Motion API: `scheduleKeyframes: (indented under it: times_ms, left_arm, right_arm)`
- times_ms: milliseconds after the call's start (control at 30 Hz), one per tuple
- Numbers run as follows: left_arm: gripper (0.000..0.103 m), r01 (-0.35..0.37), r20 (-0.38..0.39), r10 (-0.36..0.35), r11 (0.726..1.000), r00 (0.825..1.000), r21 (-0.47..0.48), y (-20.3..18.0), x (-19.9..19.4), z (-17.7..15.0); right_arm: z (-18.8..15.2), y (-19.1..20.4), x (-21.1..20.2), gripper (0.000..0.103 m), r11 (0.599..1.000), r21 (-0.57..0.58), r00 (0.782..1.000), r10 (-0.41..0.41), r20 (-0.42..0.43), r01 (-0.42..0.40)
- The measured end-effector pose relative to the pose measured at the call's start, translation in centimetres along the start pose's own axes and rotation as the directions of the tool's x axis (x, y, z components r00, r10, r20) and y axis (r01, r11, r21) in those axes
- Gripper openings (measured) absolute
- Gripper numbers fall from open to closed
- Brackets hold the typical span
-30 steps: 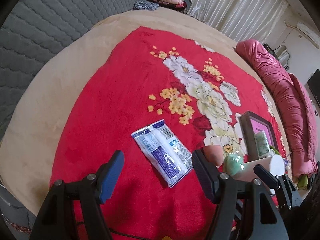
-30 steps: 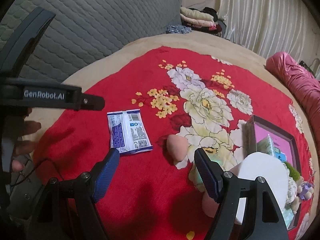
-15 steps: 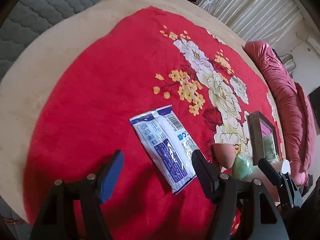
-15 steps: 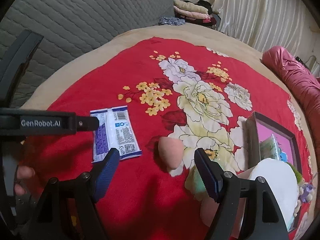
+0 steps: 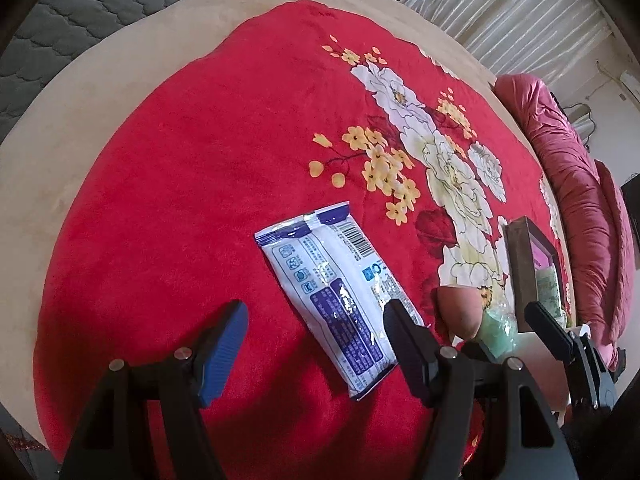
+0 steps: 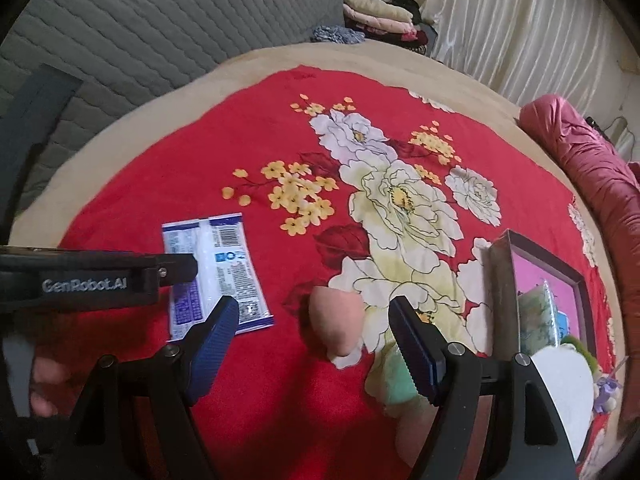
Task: Organize soft objects
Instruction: 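Grasp the wipes packet with the left tool while the right tool grasps the pink sponge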
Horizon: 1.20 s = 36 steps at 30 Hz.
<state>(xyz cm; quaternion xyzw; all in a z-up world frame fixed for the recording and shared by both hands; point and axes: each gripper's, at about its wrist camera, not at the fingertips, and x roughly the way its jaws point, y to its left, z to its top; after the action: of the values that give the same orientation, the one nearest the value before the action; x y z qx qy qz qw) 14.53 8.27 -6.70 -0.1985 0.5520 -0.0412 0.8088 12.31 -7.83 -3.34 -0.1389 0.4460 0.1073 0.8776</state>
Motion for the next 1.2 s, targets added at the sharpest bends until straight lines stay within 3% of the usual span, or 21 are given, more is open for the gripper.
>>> scheduleKeyframes:
  times_ms: [433,1033,1167,1200]
  left_arm:
    - [0.070,0.019,-0.024,-0.019,1.000,1.000,0.009,-0.4,1.3,0.6]
    - [0.069,0.009,-0.033,-0.009,1.000,0.999,-0.002,-0.3,3.1,1.1]
    - [0.069,-0.002,-0.032,0.002,1.000,0.999,-0.001,-0.4,3.4,1.2]
    - [0.069,-0.003,-0.032,0.003,1.000,0.999,-0.002,-0.4,3.5,1.3]
  right_arm:
    - [1.3,-0.6,4.0,0.078,0.999,0.040,0.984,-0.007,-0.179,0.015]
    - [1.3,-0.9,7.1,0.078,1.000,-0.005,0.965,-0.001,-0.262,0.000]
    - [1.3,-0.9,7.6,0.056,1.000,-0.018,0.963,0.007,-0.270,-0.013]
    - [1.2,-0.8,7.8,0.054,1.000,-0.018,0.961,0.011,-0.276,-0.017]
